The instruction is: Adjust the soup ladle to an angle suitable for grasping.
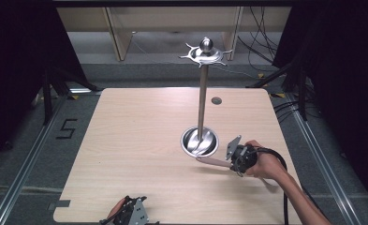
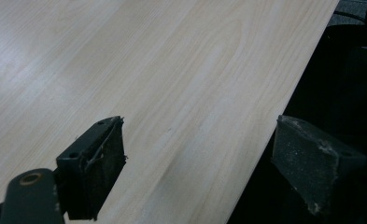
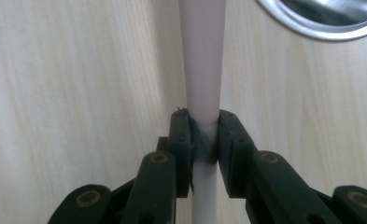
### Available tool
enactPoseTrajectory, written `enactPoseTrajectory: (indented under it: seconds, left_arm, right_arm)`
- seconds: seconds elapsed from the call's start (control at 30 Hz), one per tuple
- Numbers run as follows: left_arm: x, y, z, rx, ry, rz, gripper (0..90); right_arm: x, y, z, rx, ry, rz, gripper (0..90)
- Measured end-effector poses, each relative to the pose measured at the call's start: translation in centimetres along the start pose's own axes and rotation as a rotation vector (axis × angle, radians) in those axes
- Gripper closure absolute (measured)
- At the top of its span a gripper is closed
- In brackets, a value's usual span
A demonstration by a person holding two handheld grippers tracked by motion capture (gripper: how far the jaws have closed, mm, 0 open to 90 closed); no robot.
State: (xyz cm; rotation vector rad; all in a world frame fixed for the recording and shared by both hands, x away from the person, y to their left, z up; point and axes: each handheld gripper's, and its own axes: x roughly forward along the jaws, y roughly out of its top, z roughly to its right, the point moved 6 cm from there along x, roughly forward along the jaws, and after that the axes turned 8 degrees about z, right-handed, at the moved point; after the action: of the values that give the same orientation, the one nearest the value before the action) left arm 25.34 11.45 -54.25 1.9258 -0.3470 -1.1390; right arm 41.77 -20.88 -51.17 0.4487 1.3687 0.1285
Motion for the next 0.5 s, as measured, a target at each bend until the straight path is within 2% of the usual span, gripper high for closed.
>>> enactPoseTrajectory:
  seconds: [0.03, 0.13, 0.17, 0.23, 0.3, 0.33, 0.37, 0.4, 0.47, 0.5]
  left_arm:
    - [0.2, 0.0, 0.1, -0.007, -0.010, 0.009, 16.3]
    - [0.0, 0.0, 0.0, -0.001, 0.002, 0.000, 16.3]
    - [-0.1, -0.1, -0.2, 0.011, 0.010, -0.009, 16.3]
    - [-0.1, -0.1, -0.2, 0.010, 0.008, -0.010, 16.3]
    - [0.0, -0.1, -0.2, 0.009, 0.002, -0.004, 16.3]
    - [0.0, -0.1, -0.2, 0.009, 0.003, -0.004, 16.3]
    - [0.0, -0.1, -0.2, 0.009, 0.005, -0.011, 16.3]
    - [0.0, -0.1, -0.2, 0.008, 0.005, -0.010, 16.3]
    - [-0.1, 0.0, -0.2, 0.007, 0.013, -0.007, 16.3]
    - [-0.1, 0.0, -0.2, 0.008, 0.008, -0.008, 16.3]
  right_arm:
    - [-0.9, -0.1, 0.0, 0.007, -0.015, 0.029, 77.7]
    - [-1.7, -0.3, 0.2, 0.013, -0.024, 0.056, 77.7]
    - [-2.3, -0.5, 0.2, 0.044, -0.059, 0.089, 77.7]
    - [-2.5, -0.5, 0.3, 0.044, -0.071, 0.100, 77.7]
    - [-3.3, -0.8, 0.4, 0.060, -0.089, 0.134, 77.7]
    - [-4.1, -1.1, 0.5, 0.064, -0.114, 0.166, 77.8]
    - [-4.1, -1.1, 0.5, 0.064, -0.114, 0.166, 77.8]
    - [-4.8, -1.5, 0.6, 0.086, -0.140, 0.205, 77.8]
    - [-5.1, -1.7, 0.6, 0.092, -0.145, 0.217, 77.8]
    - [-5.6, -2.0, 0.6, 0.122, -0.159, 0.240, 77.8]
